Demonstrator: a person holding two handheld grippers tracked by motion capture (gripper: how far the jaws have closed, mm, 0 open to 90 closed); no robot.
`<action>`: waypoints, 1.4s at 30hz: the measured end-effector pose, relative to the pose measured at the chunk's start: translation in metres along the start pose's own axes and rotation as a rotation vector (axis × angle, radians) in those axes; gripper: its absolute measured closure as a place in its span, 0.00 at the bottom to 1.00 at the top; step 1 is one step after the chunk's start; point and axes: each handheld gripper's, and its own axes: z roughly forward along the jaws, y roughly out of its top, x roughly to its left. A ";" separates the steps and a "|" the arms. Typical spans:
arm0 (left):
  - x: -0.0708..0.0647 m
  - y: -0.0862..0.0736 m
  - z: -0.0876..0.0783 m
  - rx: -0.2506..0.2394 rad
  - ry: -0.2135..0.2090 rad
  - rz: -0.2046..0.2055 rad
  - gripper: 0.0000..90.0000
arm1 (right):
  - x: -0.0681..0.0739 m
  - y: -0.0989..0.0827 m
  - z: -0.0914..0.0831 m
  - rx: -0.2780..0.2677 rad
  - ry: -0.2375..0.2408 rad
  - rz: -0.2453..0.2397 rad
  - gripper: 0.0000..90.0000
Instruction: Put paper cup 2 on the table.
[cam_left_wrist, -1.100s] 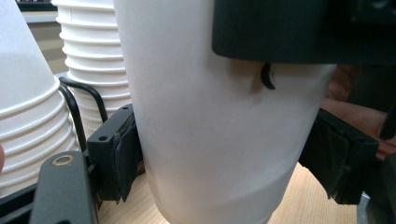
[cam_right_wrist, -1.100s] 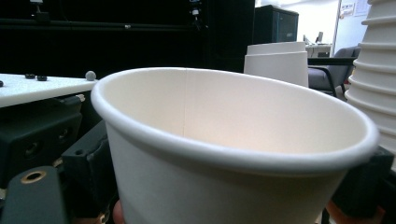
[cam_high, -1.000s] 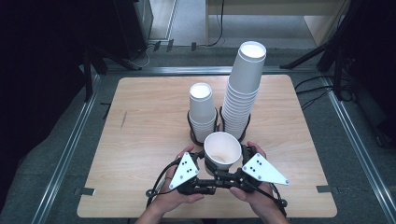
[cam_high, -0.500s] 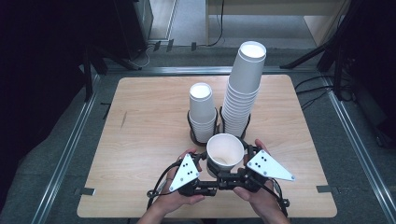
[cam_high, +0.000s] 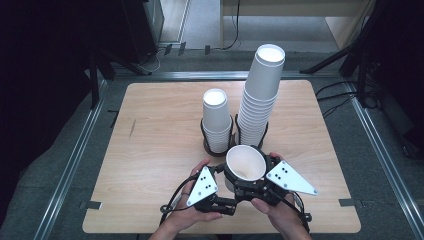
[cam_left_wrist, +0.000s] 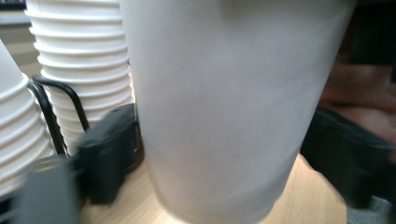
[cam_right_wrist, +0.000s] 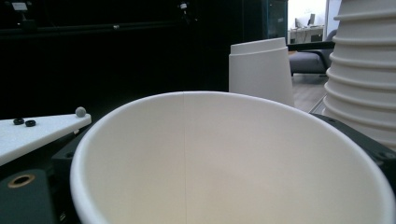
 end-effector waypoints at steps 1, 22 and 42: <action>0.001 0.000 0.000 0.002 0.003 -0.002 0.09 | 0.000 0.001 -0.001 -0.004 -0.005 -0.008 0.10; 0.012 0.000 -0.005 0.009 0.040 -0.030 0.08 | -0.046 0.023 -0.025 -0.100 -0.217 -0.072 0.10; 0.016 0.000 -0.007 0.007 0.055 -0.032 0.08 | -0.089 0.007 -0.024 -0.052 -0.521 -0.143 0.11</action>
